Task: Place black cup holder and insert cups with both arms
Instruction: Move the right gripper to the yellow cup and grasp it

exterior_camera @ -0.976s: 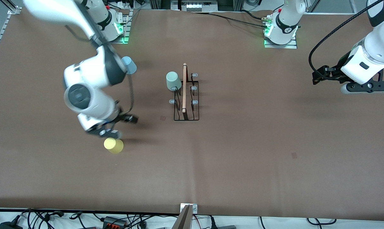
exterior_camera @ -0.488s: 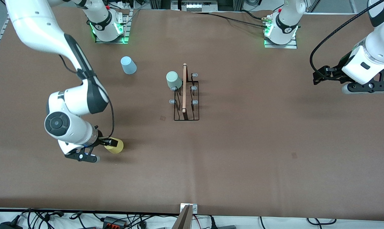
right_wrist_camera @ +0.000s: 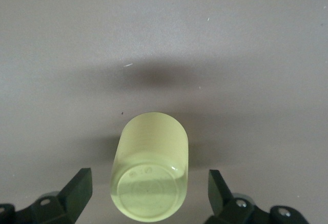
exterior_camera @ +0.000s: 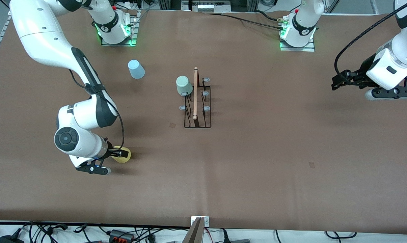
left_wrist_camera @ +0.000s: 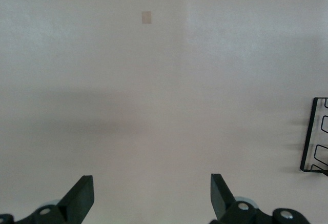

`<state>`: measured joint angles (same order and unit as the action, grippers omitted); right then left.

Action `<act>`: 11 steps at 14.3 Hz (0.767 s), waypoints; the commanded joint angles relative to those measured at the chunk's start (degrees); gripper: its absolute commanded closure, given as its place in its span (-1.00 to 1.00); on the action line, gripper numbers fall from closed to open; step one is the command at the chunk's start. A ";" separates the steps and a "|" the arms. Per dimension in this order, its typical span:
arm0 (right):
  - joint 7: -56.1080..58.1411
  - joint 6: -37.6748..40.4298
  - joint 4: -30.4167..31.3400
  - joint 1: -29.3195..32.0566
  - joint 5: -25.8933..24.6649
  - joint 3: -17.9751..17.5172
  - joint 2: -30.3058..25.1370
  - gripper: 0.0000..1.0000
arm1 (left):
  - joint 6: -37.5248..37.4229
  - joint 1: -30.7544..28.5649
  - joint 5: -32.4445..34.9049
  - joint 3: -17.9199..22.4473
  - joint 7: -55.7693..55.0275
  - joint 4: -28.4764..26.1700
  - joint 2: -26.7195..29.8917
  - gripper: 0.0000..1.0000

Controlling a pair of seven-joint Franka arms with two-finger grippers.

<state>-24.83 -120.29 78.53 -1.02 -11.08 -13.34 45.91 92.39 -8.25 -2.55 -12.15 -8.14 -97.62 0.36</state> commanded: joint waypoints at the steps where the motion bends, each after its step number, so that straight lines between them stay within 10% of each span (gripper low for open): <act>1: 4.25 1.02 -0.75 0.57 1.24 -0.38 1.11 -1.00 | -0.01 -0.37 -0.79 -0.68 0.41 0.60 0.35 -1.00; 4: 4.79 0.59 -0.66 0.66 0.80 -0.29 1.63 -1.00 | -0.54 -0.46 -0.71 -0.68 0.58 0.77 0.35 -1.00; 8: 5.23 0.93 -1.19 0.58 0.80 -0.38 1.29 0.37 | -0.45 -0.63 -0.71 -0.15 0.67 0.77 0.26 -1.00; 11: 5.14 1.37 -1.37 0.31 0.80 -0.99 0.67 0.56 | -0.45 -0.63 -0.71 -0.07 0.67 0.77 0.26 -1.00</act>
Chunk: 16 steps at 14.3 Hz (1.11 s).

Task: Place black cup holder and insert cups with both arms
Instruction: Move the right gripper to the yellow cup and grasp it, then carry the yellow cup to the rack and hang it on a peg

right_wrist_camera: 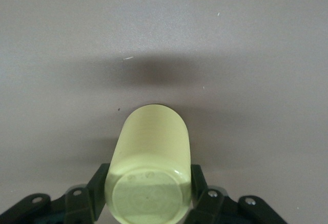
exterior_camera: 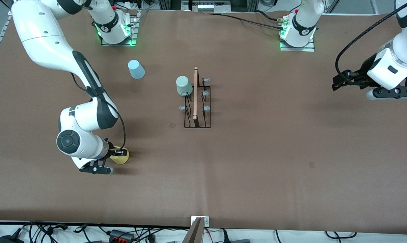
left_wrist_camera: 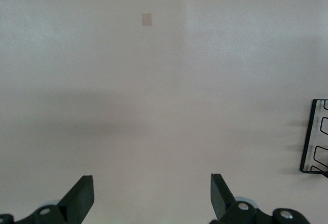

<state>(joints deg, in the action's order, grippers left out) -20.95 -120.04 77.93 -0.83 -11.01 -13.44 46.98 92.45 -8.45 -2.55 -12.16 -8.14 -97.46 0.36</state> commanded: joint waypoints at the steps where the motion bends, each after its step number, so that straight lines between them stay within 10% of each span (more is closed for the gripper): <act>1: 1.35 1.56 -0.76 -0.22 0.82 -1.40 -1.45 0.59 | -0.60 -0.43 -0.71 -0.06 0.67 0.60 0.26 -1.00; 11: -16.37 17.65 -0.94 -0.75 1.00 -24.24 -13.06 0.57 | -0.69 -1.22 -0.71 -0.06 0.84 0.51 -0.10 -1.00; 16: -20.45 17.03 -0.41 -6.20 -1.37 -24.79 -10.87 0.57 | -0.69 -1.22 -0.71 -0.06 0.84 0.60 -0.10 -1.00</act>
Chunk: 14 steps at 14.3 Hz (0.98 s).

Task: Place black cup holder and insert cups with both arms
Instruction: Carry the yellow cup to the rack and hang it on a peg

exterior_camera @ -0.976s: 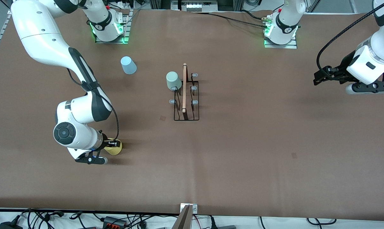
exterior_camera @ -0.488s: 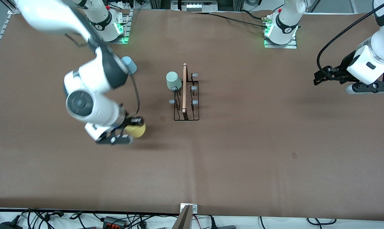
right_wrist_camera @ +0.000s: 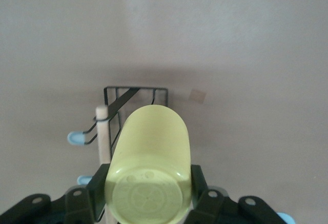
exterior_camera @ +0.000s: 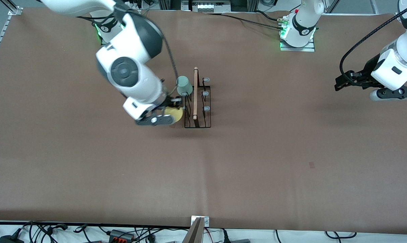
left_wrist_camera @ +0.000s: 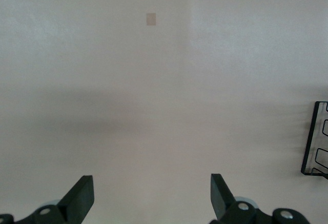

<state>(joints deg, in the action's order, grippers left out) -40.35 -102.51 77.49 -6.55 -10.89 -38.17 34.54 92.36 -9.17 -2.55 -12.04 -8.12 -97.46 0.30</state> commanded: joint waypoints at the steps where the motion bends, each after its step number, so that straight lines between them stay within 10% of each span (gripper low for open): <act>1: -1.04 -0.41 0.11 -0.48 -1.33 -0.07 2.19 0.57 | -0.60 -0.59 -0.71 -0.18 0.82 0.60 -0.03 -1.00; 14: -1.04 -1.55 0.90 -1.80 -1.94 -0.07 5.71 0.57 | -0.60 -0.59 -0.71 -0.18 0.82 0.60 -0.12 -1.00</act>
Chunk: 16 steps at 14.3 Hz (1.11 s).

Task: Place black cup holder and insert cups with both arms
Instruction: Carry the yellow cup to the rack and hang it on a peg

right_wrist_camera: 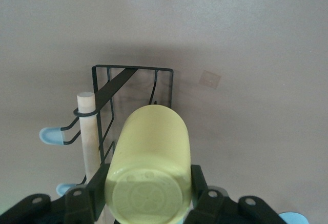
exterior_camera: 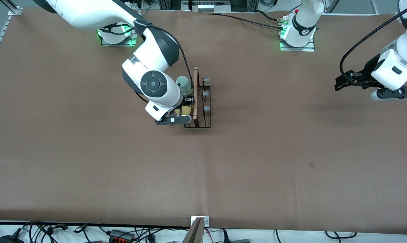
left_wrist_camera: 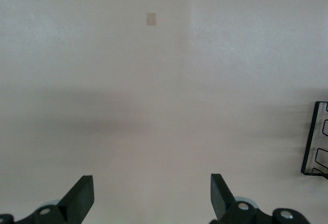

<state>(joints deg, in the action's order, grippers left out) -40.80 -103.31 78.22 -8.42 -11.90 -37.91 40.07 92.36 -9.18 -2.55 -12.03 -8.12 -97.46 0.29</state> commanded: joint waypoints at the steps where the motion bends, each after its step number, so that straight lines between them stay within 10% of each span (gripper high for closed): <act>1: -0.60 -0.75 0.17 0.07 -0.93 -0.33 0.53 0.57 | -0.60 -0.58 -0.71 -0.18 0.82 0.60 -0.12 -1.00; 14: -0.43 -2.51 0.26 -0.19 -2.34 -0.33 4.31 0.47 | -0.60 -0.84 -0.71 -0.18 0.91 0.69 -0.12 -1.00; 16: -0.60 -2.68 0.17 -0.89 -3.65 -0.33 4.40 -0.99 | -0.60 -0.84 -0.71 -0.18 0.91 0.69 -0.20 -1.00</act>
<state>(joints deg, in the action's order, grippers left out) -40.79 -105.37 78.40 -8.62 -13.75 -37.90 44.37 92.36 -9.45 -2.55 -12.01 -8.12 -97.46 0.29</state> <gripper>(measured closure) 0.330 0.000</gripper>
